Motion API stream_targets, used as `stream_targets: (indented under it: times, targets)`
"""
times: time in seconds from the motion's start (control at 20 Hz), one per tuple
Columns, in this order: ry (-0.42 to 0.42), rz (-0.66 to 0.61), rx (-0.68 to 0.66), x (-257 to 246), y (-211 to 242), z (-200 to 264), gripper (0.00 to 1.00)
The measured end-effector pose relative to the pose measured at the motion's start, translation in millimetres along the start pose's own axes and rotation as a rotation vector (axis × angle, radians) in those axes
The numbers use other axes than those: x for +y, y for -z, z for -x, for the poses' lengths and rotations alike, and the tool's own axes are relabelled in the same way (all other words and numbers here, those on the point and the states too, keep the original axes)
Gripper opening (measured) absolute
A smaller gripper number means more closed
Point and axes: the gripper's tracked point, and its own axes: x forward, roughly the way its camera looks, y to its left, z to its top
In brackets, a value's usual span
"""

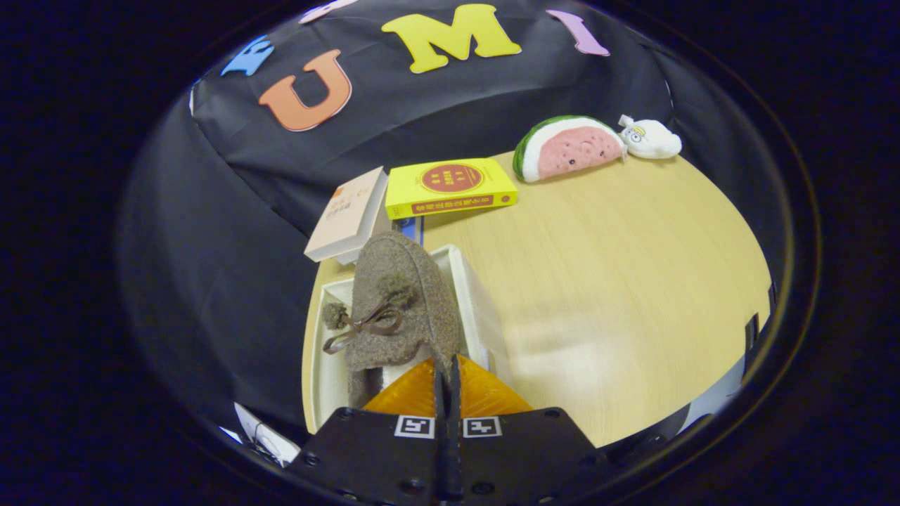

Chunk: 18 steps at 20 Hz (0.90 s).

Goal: Open the storage box then place both shoes into the box .Put the left shoe in first, then the right shoe, with the right side of both shoes facing outward in a uniform manner.

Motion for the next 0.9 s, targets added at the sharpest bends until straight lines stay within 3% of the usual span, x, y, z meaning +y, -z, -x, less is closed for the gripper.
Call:
stream_targets:
  times: [0.2,0.4,0.6,0.65,0.75,0.9]
  targets:
    - [-0.004,0.0,-0.009,5,0,0,0.03]
    - [-0.042,0.01,0.001,14,4,2,0.23]
    - [-0.066,0.063,-0.048,18,-5,16,0.6]
    - [-0.067,0.087,-0.069,18,-8,19,0.74]
    - [-0.075,0.13,-0.115,19,-13,31,0.87]
    - [-0.092,0.174,-0.184,14,-18,54,0.94]
